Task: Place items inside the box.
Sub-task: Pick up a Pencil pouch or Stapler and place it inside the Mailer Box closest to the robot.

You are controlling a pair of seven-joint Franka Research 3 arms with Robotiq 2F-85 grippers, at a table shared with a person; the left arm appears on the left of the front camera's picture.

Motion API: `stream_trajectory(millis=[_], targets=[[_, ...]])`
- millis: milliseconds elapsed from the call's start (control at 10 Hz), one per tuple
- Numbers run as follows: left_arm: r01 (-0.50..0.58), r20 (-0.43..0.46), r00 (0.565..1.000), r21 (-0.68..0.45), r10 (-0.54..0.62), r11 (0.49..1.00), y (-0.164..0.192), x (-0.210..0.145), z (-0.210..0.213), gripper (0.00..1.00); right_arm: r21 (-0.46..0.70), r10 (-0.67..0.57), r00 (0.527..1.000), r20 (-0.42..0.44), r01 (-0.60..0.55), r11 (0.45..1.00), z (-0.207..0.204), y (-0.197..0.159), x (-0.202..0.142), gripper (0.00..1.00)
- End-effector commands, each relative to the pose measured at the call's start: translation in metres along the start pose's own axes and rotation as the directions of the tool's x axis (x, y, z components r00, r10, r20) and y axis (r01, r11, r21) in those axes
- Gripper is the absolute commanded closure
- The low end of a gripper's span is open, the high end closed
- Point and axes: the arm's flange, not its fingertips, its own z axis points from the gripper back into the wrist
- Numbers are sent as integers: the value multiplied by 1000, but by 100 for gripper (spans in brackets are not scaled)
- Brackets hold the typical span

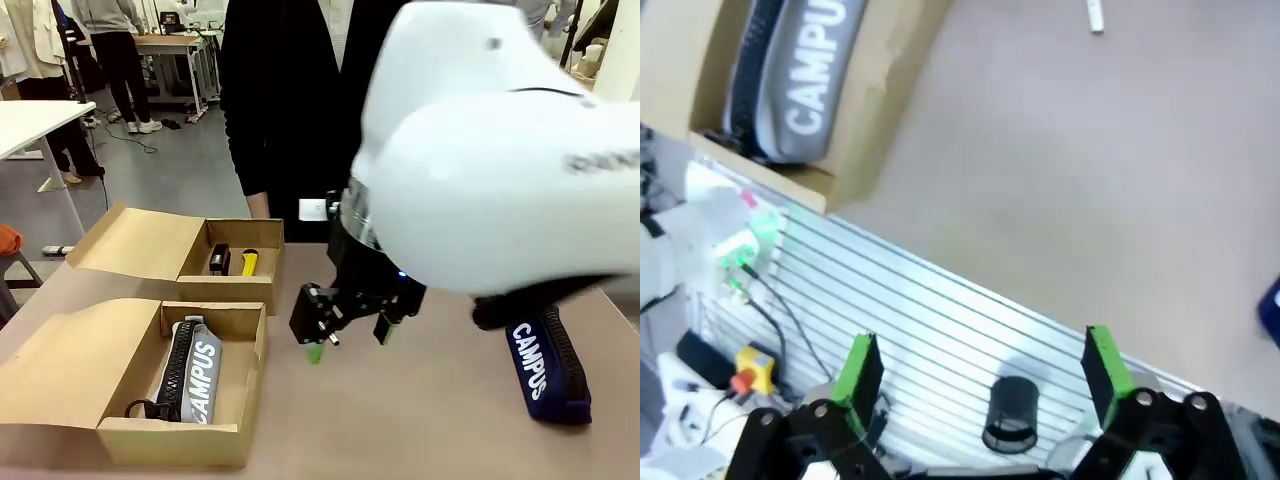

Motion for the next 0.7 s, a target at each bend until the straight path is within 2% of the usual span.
stream_trajectory(millis=[0,100,200,300,400,500,600], targets=[[18,10,1000,-17,-18,1000,-1,1,0,0,13,30,999,-43,-30,999,-14,21,34,0],[18,10,1000,-17,-18,1000,-1,1,0,0,0,0,1000,0,0,1000,0,0,0,0],[18,10,1000,-17,-18,1000,-1,1,0,0,33,-58,996,67,56,998,12,-18,5,0],[18,10,1000,-17,-18,1000,-1,1,0,0,156,-131,985,109,113,981,35,-64,11,0],[18,10,1000,-17,-18,1000,-1,1,0,0,306,-98,993,61,75,949,55,-109,12,0],[18,10,1000,-17,-18,1000,-1,1,0,0,383,-75,997,-23,78,921,65,-151,12,0],[18,10,1000,-17,-18,1000,-1,1,0,0,498,-89,994,-64,109,861,74,-194,11,0]])
